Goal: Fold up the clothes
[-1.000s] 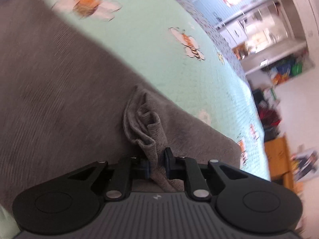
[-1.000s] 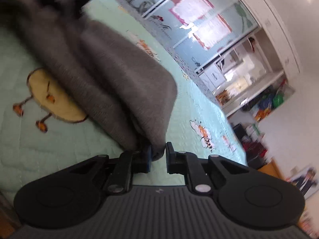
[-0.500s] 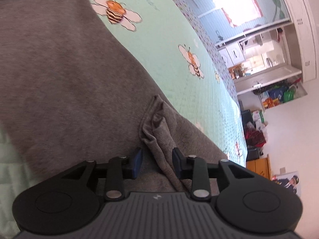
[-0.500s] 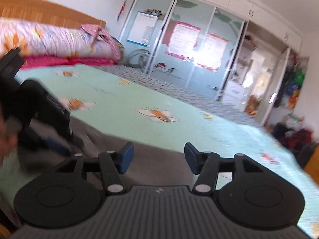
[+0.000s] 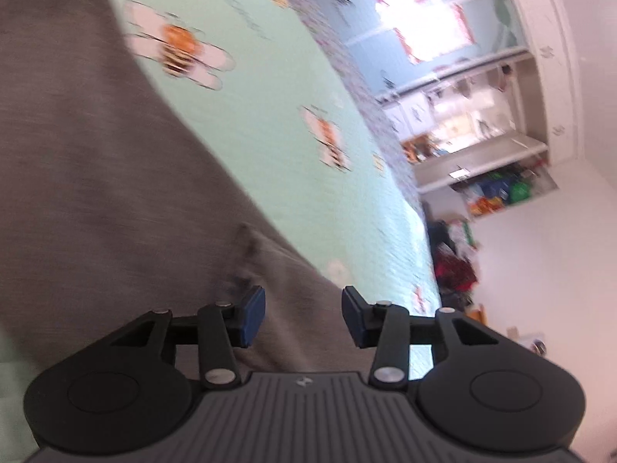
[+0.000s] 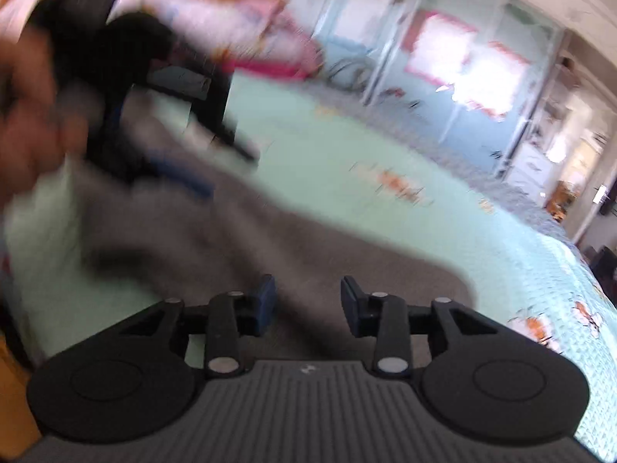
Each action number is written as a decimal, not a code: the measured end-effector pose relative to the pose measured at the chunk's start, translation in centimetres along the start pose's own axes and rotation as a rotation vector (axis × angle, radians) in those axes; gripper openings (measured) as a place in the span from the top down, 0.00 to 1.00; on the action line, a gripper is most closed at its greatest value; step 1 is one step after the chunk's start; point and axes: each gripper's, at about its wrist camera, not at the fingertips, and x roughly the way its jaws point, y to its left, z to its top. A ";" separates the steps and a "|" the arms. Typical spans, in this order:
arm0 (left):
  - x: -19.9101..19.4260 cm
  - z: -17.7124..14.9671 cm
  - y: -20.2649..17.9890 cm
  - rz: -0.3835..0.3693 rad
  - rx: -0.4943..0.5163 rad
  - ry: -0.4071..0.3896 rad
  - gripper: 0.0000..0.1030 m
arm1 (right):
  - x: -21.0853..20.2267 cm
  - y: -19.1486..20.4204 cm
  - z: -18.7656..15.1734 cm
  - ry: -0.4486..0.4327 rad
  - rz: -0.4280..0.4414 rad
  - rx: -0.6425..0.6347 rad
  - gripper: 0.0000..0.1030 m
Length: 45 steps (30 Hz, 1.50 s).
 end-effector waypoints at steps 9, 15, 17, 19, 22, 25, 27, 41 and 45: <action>2.8 -1.6 4.1 -0.013 -0.103 0.048 0.69 | 6.9 -6.0 2.9 0.131 0.198 0.294 0.48; 2.6 -0.8 3.1 0.002 -0.057 0.081 0.66 | 9.4 -10.7 1.0 0.147 0.123 0.552 0.58; 2.3 -0.6 2.3 0.004 -0.045 0.074 0.55 | 6.4 -10.5 1.1 0.091 0.111 0.543 0.57; 2.5 -0.3 2.0 0.010 -0.034 0.072 0.49 | 4.5 -10.8 0.5 0.075 0.102 0.533 0.53; 2.9 0.0 1.8 0.025 -0.019 0.073 0.47 | 4.5 -11.8 -0.6 0.131 0.037 0.509 0.53; 3.4 0.3 1.5 0.040 -0.004 0.074 0.50 | 5.5 -13.5 -1.3 0.160 0.065 0.580 0.58; 3.7 0.5 1.3 0.050 0.005 0.075 0.49 | 6.1 -14.6 -1.8 0.180 0.084 0.628 0.58; 3.9 1.1 -0.9 0.040 0.094 0.068 0.46 | 3.3 -20.0 -4.0 0.083 0.210 0.903 0.54; 4.8 0.6 -1.0 0.036 0.120 0.101 0.45 | 1.5 -18.2 -6.0 0.163 0.233 0.819 0.54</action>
